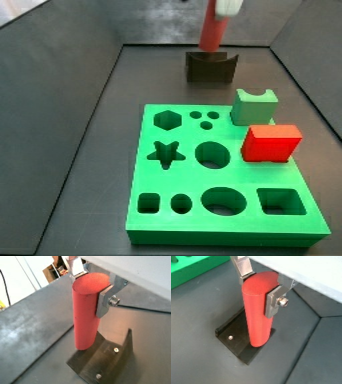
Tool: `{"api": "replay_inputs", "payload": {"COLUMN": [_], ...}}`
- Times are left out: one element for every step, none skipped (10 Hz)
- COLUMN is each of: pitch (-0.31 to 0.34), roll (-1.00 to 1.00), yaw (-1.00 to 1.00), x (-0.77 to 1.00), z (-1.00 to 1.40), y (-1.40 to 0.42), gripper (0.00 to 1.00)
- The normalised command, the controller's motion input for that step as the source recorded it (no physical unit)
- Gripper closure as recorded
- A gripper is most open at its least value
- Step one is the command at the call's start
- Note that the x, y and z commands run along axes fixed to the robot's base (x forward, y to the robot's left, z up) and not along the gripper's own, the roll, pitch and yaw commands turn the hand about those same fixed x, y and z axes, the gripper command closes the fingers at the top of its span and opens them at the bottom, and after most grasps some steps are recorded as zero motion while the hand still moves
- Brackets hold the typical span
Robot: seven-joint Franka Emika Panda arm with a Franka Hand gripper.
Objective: Pick up the oval object. Move up. Place the oval object on the fixture. Regrasp the oval object. Move to above the board. Insert the oval object.
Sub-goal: Move to above the board.
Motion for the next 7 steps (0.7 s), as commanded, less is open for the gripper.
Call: {"api": "replay_inputs", "payload": {"pitch": [0.179,0.173,0.159,0.155,0.138,0.129,0.125], "roll": [-0.07,-0.08,-0.08,-0.08,-0.09,-0.09,-0.09], "yaw": [0.01,0.02,0.03,0.04,0.04,0.03,0.03], "x": [0.01,0.01,0.02,0.02,0.02,0.03,0.03], "z": [1.00,1.00,1.00,1.00,1.00,1.00,1.00], "y": [0.15,0.14,0.13,0.13,0.11,0.10,0.09], "gripper": [1.00,1.00,1.00,1.00,1.00,1.00,1.00]}}
